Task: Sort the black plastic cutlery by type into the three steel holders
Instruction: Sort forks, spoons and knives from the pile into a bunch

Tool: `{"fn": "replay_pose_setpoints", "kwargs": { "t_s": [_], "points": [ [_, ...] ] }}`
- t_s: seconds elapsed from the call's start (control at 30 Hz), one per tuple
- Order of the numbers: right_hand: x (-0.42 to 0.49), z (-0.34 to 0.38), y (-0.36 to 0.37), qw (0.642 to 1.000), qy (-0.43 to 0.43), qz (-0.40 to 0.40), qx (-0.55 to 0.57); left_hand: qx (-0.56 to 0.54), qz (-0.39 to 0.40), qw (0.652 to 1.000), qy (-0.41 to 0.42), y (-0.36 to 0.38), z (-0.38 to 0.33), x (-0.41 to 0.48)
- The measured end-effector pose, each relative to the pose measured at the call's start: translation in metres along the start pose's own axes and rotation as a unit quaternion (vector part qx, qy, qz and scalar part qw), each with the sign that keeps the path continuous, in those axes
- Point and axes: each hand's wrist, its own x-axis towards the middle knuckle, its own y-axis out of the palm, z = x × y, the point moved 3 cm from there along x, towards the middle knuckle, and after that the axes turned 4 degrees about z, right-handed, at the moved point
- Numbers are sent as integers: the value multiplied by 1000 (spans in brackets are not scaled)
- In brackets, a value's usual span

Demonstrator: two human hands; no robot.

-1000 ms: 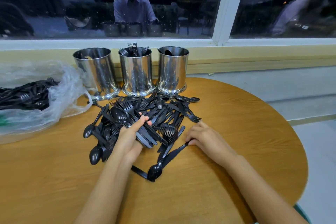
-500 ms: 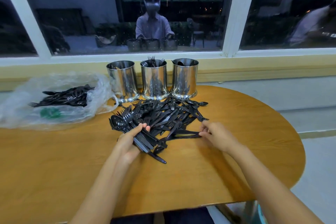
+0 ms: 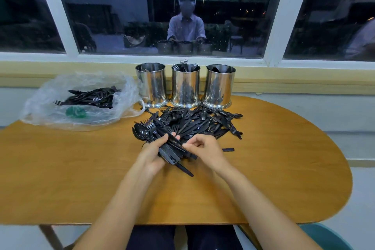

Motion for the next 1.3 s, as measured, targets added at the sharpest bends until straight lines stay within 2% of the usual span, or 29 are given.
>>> {"fn": "replay_pose_setpoints", "kwargs": {
  "t_s": [0.17,0.27,0.37,0.53,0.67,0.8,0.93,1.0,1.17,1.23,1.3],
  "points": [
    [6,-5,-14,999,8,-31,-15,25,-31,998,40,-17,-23,5],
    [12,-17,-13,996,32,-33,-81,57,-27,997,41,-28,-33,5],
    [16,-22,0,986,58,3,-154,55,-43,996,47,-38,-38,6],
    [20,-17,19,948,84,21,-308,10,-38,999,37,-50,-40,5],
    [30,-19,18,963,101,-2,-251,-7,-28,1000,3,-60,-41,6],
    [50,-5,-6,990,27,-59,-127,-12,-33,999,-19,-63,-46,10],
    [68,33,-39,992,-47,-84,-78,-19,-24,999,-27,-50,-50,13],
    [80,50,-50,993,-72,-36,-81,4,-9,999,-32,-41,-53,16],
    [109,78,-38,977,-74,157,-125,36,18,998,-51,-23,-53,29],
    [120,84,-24,970,-89,182,-133,45,33,997,-61,-18,-51,36],
    [133,85,-10,968,-101,175,-152,69,45,995,-63,-14,-51,43]
  ]
}}
